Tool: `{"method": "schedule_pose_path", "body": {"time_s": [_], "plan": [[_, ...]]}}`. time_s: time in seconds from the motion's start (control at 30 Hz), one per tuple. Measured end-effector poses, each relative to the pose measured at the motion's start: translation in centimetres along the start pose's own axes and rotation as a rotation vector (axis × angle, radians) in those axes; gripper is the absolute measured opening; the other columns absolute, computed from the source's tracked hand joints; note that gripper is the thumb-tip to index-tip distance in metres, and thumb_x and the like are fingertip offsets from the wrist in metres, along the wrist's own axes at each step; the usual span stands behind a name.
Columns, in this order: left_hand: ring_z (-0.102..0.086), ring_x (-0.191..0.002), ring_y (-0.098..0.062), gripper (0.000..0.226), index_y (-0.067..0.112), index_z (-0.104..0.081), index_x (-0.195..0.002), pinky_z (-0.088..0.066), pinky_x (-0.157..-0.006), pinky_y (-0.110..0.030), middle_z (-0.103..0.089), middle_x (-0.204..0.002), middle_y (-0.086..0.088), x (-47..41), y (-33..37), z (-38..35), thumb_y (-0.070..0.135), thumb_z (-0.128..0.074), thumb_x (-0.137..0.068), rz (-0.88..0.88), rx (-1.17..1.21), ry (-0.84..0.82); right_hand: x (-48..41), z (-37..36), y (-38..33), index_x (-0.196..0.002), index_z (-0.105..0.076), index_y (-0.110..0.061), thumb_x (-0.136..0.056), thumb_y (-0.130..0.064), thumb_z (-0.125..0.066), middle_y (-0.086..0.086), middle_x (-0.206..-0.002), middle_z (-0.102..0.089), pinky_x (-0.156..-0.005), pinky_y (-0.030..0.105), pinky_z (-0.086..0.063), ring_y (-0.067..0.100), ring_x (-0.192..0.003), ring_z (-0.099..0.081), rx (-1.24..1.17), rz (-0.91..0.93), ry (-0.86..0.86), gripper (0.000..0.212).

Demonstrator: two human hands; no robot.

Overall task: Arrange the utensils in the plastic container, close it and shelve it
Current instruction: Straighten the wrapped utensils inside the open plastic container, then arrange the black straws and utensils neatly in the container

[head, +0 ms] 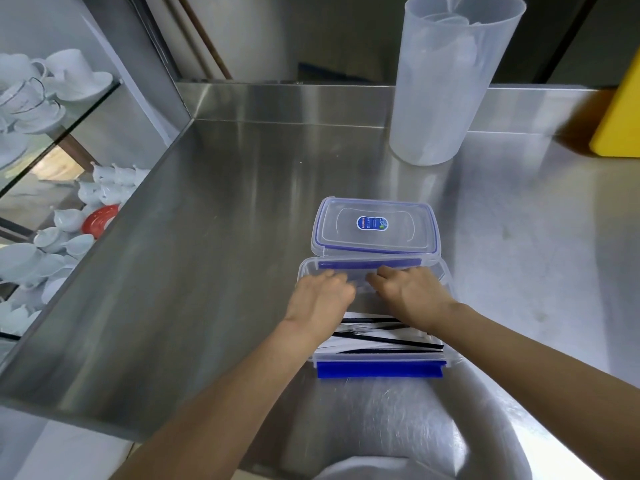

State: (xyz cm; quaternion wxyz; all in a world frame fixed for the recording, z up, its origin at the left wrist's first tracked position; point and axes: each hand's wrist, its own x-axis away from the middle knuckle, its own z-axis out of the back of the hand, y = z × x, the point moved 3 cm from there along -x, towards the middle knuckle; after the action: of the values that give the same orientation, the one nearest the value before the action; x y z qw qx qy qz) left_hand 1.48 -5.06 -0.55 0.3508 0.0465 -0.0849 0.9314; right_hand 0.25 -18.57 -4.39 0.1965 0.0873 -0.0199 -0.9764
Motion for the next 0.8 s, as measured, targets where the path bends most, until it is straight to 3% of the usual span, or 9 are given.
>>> {"method": "schedule_pose_path", "body": {"time_s": [0.03,0.1,0.17,0.27,0.33,0.43,0.6,0.7,0.8], "plan": [[-0.061,-0.091,-0.025,0.025,0.01,-0.065,-0.103,-0.035,-0.059,-0.029,-0.066,-0.096,-0.007,0.1,0.1,0.3,0.0,-0.059,-0.081,-0.003,0.008,0.038,0.0,0.0,0.0,-0.076,-0.07,-0.005,-0.049,-0.005,-0.087,0.013,-0.064,-0.07,-0.043,0.036,-0.057,0.032,-0.049,-0.064,-0.005,-0.006,-0.014,0.032],[-0.063,-0.059,-0.02,0.024,0.012,-0.07,-0.064,-0.034,-0.045,-0.021,-0.065,-0.061,-0.003,0.1,0.1,1.1,0.004,-0.083,-0.047,-0.003,-0.023,0.002,-0.2,0.0,0.1,-0.074,-0.069,-0.005,-0.048,-0.003,-0.087,0.013,-0.063,-0.069,-0.04,0.038,-0.056,0.032,-0.046,-0.063,-0.048,-0.017,-0.029,0.031],[-0.055,-0.04,-0.016,0.034,0.015,-0.061,-0.042,-0.029,-0.038,-0.016,-0.057,-0.042,0.001,-0.2,-0.1,0.8,0.004,-0.087,-0.022,-0.014,-0.028,0.053,-0.2,-0.1,0.3,-0.077,-0.068,-0.004,-0.052,-0.002,-0.085,0.015,-0.064,-0.07,-0.039,0.04,-0.056,0.034,-0.047,-0.064,-0.089,-0.029,-0.034,0.03],[-0.061,-0.053,-0.018,0.027,0.013,-0.067,-0.057,-0.034,-0.041,-0.02,-0.064,-0.056,-0.001,-0.3,0.0,0.4,0.004,-0.086,-0.04,0.002,0.001,0.045,-0.3,-0.1,0.4,-0.082,-0.067,-0.002,-0.059,-0.004,-0.082,0.018,-0.069,-0.071,-0.043,0.044,-0.057,0.037,-0.052,-0.065,-0.117,-0.042,-0.026,0.027],[-0.065,-0.072,-0.021,0.019,0.01,-0.069,-0.078,-0.044,-0.052,-0.026,-0.068,-0.076,-0.006,-0.2,0.2,0.5,0.002,-0.077,-0.062,0.006,0.011,0.091,-0.2,-0.2,0.3,-0.085,-0.067,-0.001,-0.062,-0.004,-0.08,0.019,-0.071,-0.071,-0.045,0.045,-0.057,0.039,-0.054,-0.066,-0.123,-0.042,-0.034,0.027],[-0.058,-0.098,-0.025,0.025,0.007,-0.062,-0.106,-0.044,-0.075,-0.033,-0.064,-0.105,-0.009,-0.3,0.0,0.0,-0.002,-0.053,-0.084,0.002,-0.011,0.064,-0.3,0.0,0.3,-0.087,-0.066,0.0,-0.066,-0.007,-0.078,0.02,-0.074,-0.071,-0.047,0.046,-0.058,0.04,-0.056,-0.066,-0.14,-0.038,-0.018,0.025],[-0.058,-0.093,-0.029,0.019,0.007,-0.065,-0.095,-0.04,-0.073,-0.034,-0.066,-0.096,-0.01,-0.2,-0.7,0.5,-0.001,-0.053,-0.084,-0.062,0.224,0.145,-0.3,2.9,-0.6,-0.071,-0.067,-0.008,-0.07,-0.007,-0.067,0.01,-0.066,-0.07,-0.045,0.028,-0.049,0.029,-0.052,-0.061,-0.39,0.025,0.022,0.002],[-0.06,-0.088,-0.028,0.011,0.009,-0.067,-0.09,-0.044,-0.072,-0.035,-0.068,-0.09,-0.007,0.1,-1.7,1.4,0.008,-0.057,-0.086,-0.064,0.365,0.232,-0.2,4.5,-1.2,-0.083,-0.071,-0.011,-0.081,-0.011,-0.063,0.006,-0.082,-0.07,-0.062,0.031,-0.047,0.018,-0.067,-0.054,-0.536,0.039,-0.261,0.008],[-0.059,-0.09,-0.022,0.012,0.015,-0.067,-0.094,-0.047,-0.073,-0.033,-0.069,-0.095,0.0,0.7,-2.1,2.1,0.016,-0.058,-0.087,-0.101,0.428,0.25,0.0,4.5,-1.9,-0.093,-0.069,-0.016,-0.086,-0.022,-0.059,0.001,-0.096,-0.066,-0.072,0.029,-0.049,0.012,-0.077,-0.049,-0.488,0.084,-0.434,0.014]]}}
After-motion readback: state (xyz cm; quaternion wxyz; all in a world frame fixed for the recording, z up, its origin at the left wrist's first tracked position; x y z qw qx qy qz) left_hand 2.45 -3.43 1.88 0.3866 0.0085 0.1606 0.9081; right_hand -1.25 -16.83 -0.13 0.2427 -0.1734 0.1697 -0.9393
